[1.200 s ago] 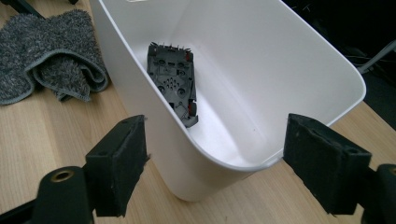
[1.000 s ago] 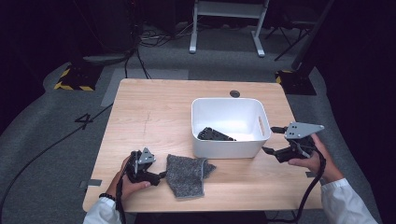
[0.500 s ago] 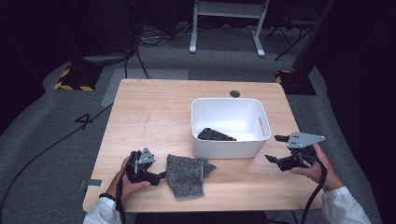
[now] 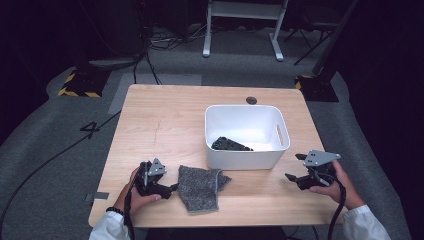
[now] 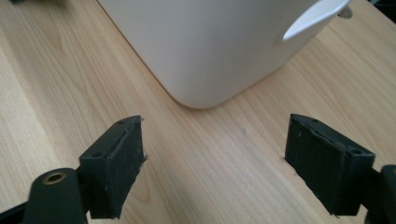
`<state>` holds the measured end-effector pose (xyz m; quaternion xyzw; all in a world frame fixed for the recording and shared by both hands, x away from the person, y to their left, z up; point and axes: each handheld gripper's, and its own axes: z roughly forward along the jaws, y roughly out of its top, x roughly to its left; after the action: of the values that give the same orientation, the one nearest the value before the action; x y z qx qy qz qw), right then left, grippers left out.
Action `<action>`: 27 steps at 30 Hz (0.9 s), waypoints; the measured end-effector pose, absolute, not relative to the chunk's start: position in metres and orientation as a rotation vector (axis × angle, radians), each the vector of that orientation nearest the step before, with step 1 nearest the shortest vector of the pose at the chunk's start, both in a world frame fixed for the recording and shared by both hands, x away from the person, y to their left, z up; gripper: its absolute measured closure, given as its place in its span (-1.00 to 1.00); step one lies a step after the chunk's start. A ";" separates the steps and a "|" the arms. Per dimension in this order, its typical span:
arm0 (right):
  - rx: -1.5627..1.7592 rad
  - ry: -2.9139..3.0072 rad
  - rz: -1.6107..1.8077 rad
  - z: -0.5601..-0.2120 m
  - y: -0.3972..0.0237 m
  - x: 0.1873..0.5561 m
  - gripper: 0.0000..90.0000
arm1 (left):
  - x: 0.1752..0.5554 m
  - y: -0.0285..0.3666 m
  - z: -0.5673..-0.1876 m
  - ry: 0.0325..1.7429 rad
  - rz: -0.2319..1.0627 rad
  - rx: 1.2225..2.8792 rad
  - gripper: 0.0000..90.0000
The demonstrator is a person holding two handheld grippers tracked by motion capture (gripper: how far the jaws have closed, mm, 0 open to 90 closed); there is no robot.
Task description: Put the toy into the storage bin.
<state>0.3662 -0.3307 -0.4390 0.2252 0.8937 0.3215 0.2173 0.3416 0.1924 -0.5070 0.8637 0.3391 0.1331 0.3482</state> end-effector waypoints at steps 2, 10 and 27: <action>0.633 2.479 0.877 -0.443 -0.333 0.366 -0.56 | 0.342 0.192 -0.507 0.879 0.346 2.239 -0.68; 0.664 2.501 0.838 -0.459 -0.340 0.365 -0.56 | 0.342 0.192 -0.507 0.880 0.346 2.239 -0.68; 0.786 2.523 0.875 -0.488 -0.361 0.359 -0.56 | 0.341 0.192 -0.507 0.880 0.346 2.239 -0.68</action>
<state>0.3587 -0.3610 -0.4882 0.2778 0.8919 0.3093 0.1779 0.3415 0.1924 -0.5069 0.8637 0.3393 0.1335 0.3480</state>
